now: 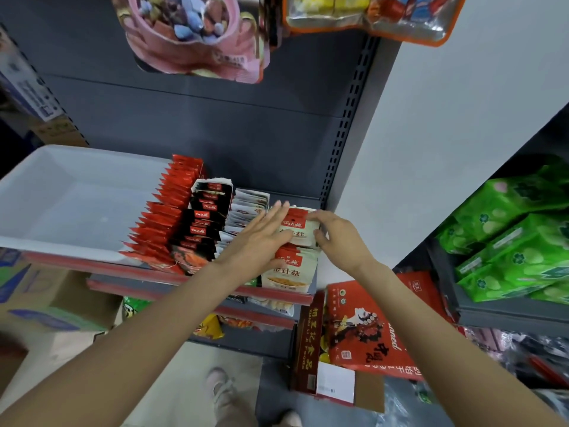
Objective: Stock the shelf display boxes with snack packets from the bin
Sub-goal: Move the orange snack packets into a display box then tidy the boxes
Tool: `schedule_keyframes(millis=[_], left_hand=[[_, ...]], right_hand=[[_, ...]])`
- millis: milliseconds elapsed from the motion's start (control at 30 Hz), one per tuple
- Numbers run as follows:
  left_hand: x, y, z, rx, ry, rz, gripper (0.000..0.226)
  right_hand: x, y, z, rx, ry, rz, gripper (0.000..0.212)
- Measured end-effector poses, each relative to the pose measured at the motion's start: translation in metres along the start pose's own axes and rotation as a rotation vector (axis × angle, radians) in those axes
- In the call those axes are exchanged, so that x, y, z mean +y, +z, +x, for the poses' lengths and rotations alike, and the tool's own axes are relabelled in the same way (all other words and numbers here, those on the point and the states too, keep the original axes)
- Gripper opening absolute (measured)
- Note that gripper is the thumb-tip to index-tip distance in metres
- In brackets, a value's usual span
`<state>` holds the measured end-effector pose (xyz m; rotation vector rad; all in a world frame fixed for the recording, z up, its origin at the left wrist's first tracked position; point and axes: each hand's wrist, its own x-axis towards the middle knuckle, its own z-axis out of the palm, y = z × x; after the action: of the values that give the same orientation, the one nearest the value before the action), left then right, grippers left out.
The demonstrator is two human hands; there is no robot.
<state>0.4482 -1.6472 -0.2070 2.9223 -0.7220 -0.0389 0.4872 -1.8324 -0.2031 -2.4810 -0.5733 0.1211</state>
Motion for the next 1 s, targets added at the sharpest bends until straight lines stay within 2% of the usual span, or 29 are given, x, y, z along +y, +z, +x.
schedule_keyframes(millis=[100, 200, 267, 367, 567, 800, 1000], left_hand=[[0.001, 0.002, 0.001, -0.01, 0.03, 0.002, 0.045], [0.007, 0.001, -0.004, -0.002, -0.013, -0.033, 0.04], [0.007, 0.001, -0.005, -0.001, -0.092, -0.093, 0.046], [0.003, 0.003, -0.003, -0.012, -0.122, -0.133, 0.059], [-0.001, -0.003, 0.005, -0.086, -0.065, -0.121, 0.053], [-0.002, 0.004, 0.004, -0.052, -0.069, -0.117, 0.047], [-0.003, 0.007, 0.001, -0.034, -0.045, -0.125, 0.045]], right_hand=[[-0.002, 0.0, -0.008, -0.096, -0.012, 0.097, 0.029], [-0.002, -0.008, -0.006, -0.029, 0.073, 0.258, 0.03], [0.0, -0.01, 0.001, 0.047, 0.084, 0.169, 0.026], [0.004, -0.007, 0.013, 0.04, 0.068, -0.003, 0.031], [0.004, 0.0, 0.023, 0.034, 0.041, -0.253, 0.029], [-0.005, -0.001, 0.028, 0.011, 0.025, -0.365, 0.029], [-0.006, 0.0, 0.031, -0.065, -0.104, -0.625, 0.029]])
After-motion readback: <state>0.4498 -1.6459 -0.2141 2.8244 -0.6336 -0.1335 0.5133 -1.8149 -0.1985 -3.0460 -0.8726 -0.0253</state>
